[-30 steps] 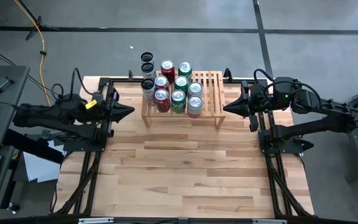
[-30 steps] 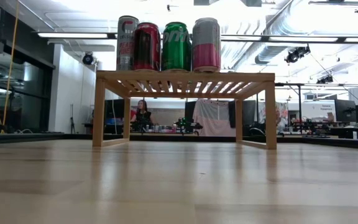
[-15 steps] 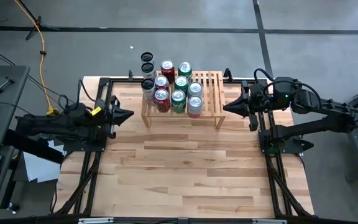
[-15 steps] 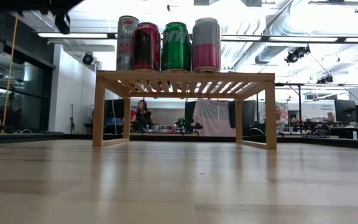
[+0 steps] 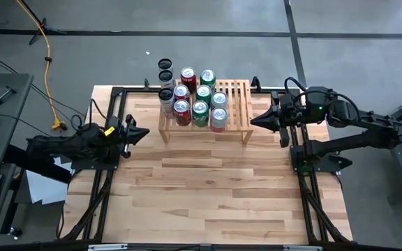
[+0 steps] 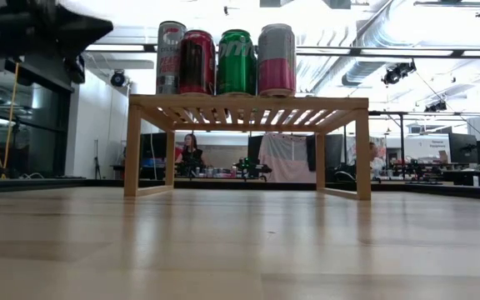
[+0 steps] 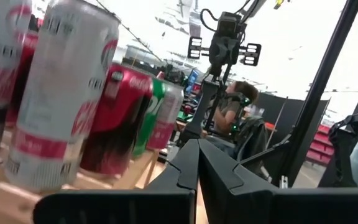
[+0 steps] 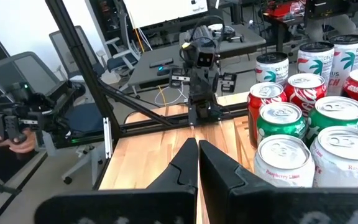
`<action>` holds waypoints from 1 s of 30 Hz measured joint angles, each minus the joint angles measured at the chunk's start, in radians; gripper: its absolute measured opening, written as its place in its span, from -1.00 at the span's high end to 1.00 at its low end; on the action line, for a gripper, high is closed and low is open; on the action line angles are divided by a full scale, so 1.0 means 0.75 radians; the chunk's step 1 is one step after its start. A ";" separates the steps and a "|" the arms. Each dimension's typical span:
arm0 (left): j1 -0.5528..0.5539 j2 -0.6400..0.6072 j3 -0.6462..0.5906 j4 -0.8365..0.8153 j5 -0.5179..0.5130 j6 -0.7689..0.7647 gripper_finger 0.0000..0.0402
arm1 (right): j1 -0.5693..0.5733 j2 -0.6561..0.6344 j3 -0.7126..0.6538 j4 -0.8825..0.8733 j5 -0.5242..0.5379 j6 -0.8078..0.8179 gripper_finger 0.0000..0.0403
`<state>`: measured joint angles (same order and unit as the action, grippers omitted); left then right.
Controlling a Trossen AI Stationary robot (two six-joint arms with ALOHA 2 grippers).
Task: Place canned beverage on shelf
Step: Return to Home Position
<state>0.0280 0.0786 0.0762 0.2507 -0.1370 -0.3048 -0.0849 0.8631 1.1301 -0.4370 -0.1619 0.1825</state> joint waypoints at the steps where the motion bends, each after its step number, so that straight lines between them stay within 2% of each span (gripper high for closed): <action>1: 0.000 -0.021 -0.021 0.002 0.000 -0.012 1.00 | 0.000 0.000 0.000 0.000 0.000 0.000 1.00; 5: 0.000 -0.100 -0.087 -0.019 -0.006 -0.062 1.00 | 0.000 0.000 0.000 0.000 0.000 0.001 1.00; 13: 0.000 -0.096 -0.087 -0.105 -0.036 -0.130 1.00 | 0.000 -0.002 0.000 -0.005 -0.004 0.055 1.00; 17: 0.000 -0.096 -0.086 -0.171 -0.038 -0.221 1.00 | 0.000 -0.030 0.000 -0.074 -0.012 0.068 1.00; 26: 0.000 -0.092 -0.086 -0.191 -0.039 -0.231 1.00 | 0.000 -0.168 -0.003 -0.264 0.012 -0.039 1.00; 30: 0.000 -0.092 -0.086 -0.191 -0.039 -0.231 1.00 | 0.000 -0.272 -0.175 -0.089 -0.003 -0.066 1.00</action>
<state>0.0280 0.0097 0.0116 0.1073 -0.1665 -0.4782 -0.0849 0.6593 0.9991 -0.5039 -0.1641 0.1333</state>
